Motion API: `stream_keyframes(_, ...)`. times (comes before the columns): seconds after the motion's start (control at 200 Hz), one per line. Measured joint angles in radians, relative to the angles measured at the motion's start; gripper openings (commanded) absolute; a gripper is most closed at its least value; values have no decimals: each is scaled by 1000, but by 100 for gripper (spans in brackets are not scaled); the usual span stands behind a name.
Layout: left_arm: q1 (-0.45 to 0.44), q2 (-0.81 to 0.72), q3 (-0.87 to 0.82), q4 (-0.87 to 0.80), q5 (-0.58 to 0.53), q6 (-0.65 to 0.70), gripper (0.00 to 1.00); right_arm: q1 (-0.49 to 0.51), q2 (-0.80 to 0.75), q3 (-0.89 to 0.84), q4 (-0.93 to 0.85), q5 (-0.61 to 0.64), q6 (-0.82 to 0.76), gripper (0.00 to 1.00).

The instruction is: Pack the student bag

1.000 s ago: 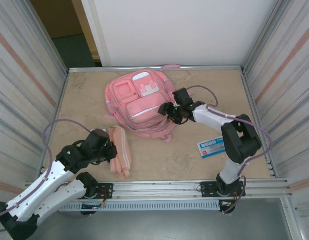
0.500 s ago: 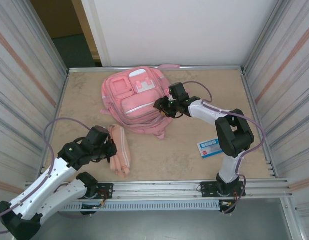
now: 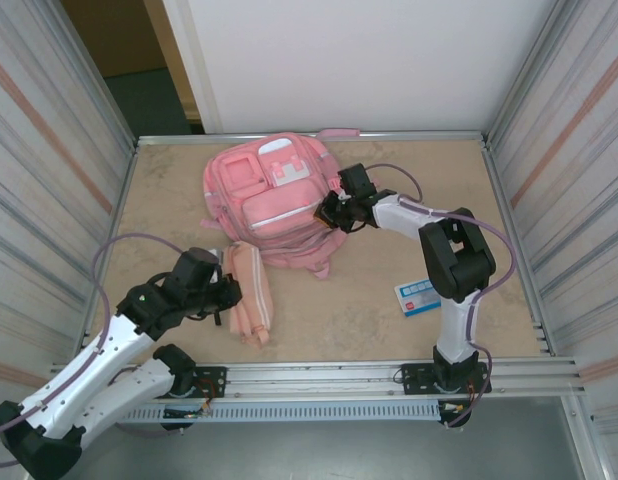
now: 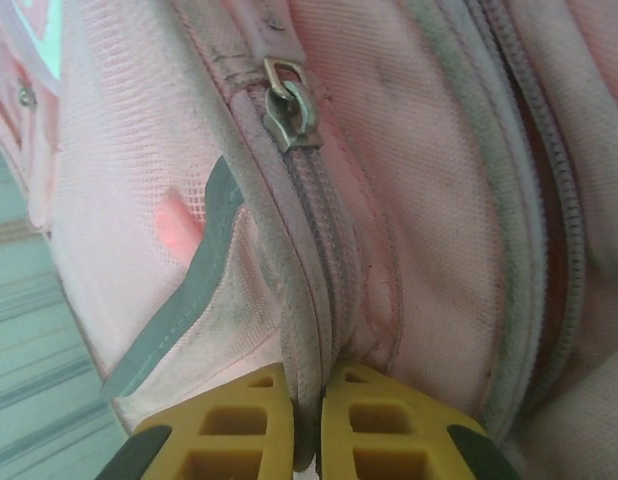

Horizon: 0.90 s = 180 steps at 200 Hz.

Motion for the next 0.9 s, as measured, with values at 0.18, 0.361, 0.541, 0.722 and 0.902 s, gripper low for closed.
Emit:
stream_keyframes(0.18,0,13,0,34,28,0,0,19,-58,0,4,-4,18,3)
stream_keyframes(0.361,1,32,-8,127,105,-1,0,23,-132,0,31,-33,77,13)
stream_keyframes(0.541,6,32,-15,175,132,-6,0,23,-151,-4,37,-56,138,6)
stream_keyframes(0.722,13,32,-59,221,154,-19,0,23,-151,-24,75,-74,190,0)
stream_keyframes(0.902,19,77,-96,298,195,-68,0,23,-154,-21,76,-70,225,0)
